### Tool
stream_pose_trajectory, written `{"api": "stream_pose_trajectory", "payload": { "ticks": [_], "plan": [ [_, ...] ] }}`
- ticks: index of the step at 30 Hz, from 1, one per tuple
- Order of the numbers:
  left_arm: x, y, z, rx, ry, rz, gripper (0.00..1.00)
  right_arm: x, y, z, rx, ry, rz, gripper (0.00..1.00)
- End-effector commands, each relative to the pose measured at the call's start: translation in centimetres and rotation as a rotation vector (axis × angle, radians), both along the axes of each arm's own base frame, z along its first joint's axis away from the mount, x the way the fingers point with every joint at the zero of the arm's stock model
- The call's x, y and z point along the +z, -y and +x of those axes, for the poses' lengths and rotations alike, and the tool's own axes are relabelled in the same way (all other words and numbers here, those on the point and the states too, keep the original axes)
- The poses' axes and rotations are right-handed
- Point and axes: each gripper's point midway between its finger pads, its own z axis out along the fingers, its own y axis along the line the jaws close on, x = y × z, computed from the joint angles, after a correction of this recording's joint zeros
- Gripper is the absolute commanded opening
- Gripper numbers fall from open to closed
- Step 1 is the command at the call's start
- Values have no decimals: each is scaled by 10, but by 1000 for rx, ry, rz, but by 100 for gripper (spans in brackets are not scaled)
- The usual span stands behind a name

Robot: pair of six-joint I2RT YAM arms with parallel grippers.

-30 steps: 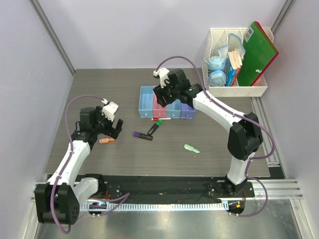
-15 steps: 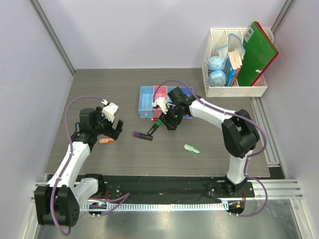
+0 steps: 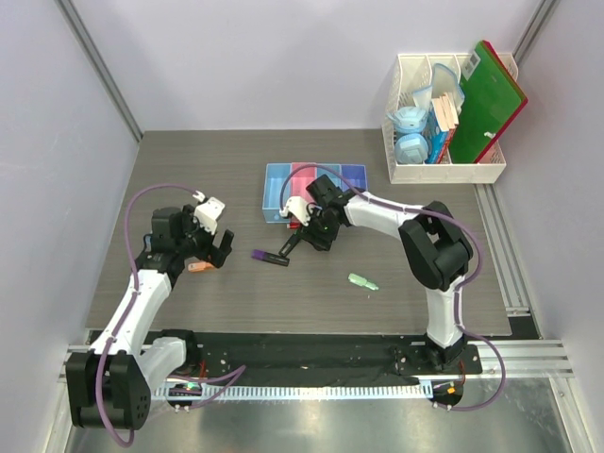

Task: Sort the stationery into containers
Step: Pick up the pen from the center of the board.

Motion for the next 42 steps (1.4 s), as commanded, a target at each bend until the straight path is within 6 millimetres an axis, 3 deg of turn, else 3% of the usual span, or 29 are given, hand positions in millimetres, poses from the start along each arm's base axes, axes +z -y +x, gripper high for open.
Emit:
{"api": "stream_pose_trajectory", "payload": {
  "ticks": [1,7,25,42],
  "plan": [
    [3,-1,1,-4,21,11,100,13,-14,10,68,121,-28,56],
    [-1,-1,1,-7,11,12,100,20,-17,3,139,179,-67,56],
    [-9,-21,21,96,21,78,100,31,-30,32,194,300,-109,54],
    [-31,-37,26,160,-18,147,100,8,-25,70,200,263,-111,54]
  ]
}}
